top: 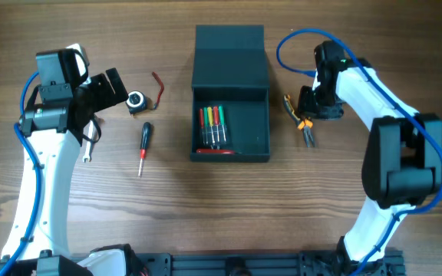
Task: Pack container
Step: 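Move right gripper to orange-black pliers and grasp them, then lower the orange pliers into the box, release, retract right arm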
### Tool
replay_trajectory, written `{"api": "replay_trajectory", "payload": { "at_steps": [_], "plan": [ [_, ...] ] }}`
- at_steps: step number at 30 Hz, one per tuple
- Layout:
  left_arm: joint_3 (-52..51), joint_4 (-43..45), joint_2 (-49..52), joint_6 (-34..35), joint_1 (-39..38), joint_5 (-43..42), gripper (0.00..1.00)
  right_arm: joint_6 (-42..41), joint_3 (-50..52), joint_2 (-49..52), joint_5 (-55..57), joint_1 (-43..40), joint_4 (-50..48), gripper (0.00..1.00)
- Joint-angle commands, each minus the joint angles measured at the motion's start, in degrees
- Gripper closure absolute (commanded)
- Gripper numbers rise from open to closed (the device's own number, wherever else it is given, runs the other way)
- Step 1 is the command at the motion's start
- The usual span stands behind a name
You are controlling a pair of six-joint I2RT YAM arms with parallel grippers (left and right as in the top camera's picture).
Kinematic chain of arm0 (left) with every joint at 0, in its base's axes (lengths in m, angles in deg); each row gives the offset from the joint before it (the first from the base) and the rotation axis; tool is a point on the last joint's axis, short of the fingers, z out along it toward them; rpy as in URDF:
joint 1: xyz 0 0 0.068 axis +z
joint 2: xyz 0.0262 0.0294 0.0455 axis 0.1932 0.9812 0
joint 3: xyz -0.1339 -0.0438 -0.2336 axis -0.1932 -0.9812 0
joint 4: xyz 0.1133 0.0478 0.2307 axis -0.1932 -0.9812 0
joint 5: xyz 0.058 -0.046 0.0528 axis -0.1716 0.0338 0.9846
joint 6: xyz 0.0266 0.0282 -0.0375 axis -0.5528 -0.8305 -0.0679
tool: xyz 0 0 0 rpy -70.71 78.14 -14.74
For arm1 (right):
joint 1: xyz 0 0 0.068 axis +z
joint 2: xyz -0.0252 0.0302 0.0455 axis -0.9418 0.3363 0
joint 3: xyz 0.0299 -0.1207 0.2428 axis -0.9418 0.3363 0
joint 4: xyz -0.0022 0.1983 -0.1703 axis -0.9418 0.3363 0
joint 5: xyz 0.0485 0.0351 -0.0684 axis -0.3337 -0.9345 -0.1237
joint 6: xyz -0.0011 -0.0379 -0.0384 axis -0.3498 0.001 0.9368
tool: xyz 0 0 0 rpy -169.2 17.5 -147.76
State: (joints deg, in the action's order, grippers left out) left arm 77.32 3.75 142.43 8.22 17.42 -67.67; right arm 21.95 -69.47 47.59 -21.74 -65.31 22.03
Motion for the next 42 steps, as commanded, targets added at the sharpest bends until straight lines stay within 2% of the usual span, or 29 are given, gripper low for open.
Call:
{"api": "replay_trajectory", "payload": {
  "at_steps": [1,5,7,10,15,18,23,27,35,36,37,38,39,40,41,42],
  "plan": [
    [1.05,0.17,0.09,-0.92,0.33,-0.72,0.0,3.82,-7.1,-11.54,-1.14,1.07,0.2,0.96],
    [1.05,0.2,0.09,-0.92,0.33,-0.72,0.0,16.7,-7.91,-21.07,-5.88,5.81,-2.69,0.96],
    [1.05,0.17,0.09,-0.92,0.33,-0.72,0.0,23.32,-7.91,-22.6,-8.59,8.57,-2.4,0.96],
    [1.05,0.17,0.09,-0.92,0.33,-0.72,0.0,35.93,-7.87,-22.45,-14.69,13.94,-0.57,0.96],
    [1.05,0.2,0.09,-0.92,0.33,-0.72,0.0,54.25,-7.52,-19.19,-15.61,22.18,1.46,0.96],
    [1.05,0.17,0.09,-0.92,0.33,-0.72,0.0,58.82,-7.52,-16.44,-15.61,24.09,1.44,0.96],
    [1.05,0.17,0.09,-0.92,0.33,-0.72,0.0,56.41,-7.52,-9.16,-15.58,24.37,0.98,0.96],
    [1.05,0.17,0.09,-0.92,0.33,-0.72,0.0,44.89,-7.52,-2.69,-15.37,24.48,-1.2,0.96],
    [1.05,0.17,0.09,-0.92,0.33,-0.72,0.0,38.27,-7.52,0.55,-9.33,25.92,-3.93,0.96],
    [1.05,0.17,0.09,-0.92,0.33,-0.72,0.0,38.25,-7.52,0.55,-9.33,25.92,-3.8,0.83],
    [1.05,0.17,0.09,-0.92,0.33,-0.72,0.0,38.27,-7.52,0.55,-9.33,25.92,-3.23,0.63],
    [1.05,0.17,0.09,-0.92,0.33,-0.72,0.0,38.25,-7.52,0.55,-9.33,25.99,-2.47,0.53],
    [1.05,0.17,0.09,-0.92,0.33,-0.72,0.0,38.27,-7.54,0.5,-9.31,26.05,-1.66,0.49],
    [1.05,0.2,0.09,-0.92,0.33,-0.72,0.0,38.25,-7.54,0.5,-9.35,26.1,-1.03,0.41],
    [1.05,0.17,0.09,-0.92,0.33,-0.72,0.0,38.23,-7.54,0.48,-9.33,26.14,-0.39,0.39],
    [1.05,0.17,0.09,-0.92,0.33,-0.72,0.0,38.21,-7.56,0.39,-9.33,26.14,0.02,0.44]
  ]
}}
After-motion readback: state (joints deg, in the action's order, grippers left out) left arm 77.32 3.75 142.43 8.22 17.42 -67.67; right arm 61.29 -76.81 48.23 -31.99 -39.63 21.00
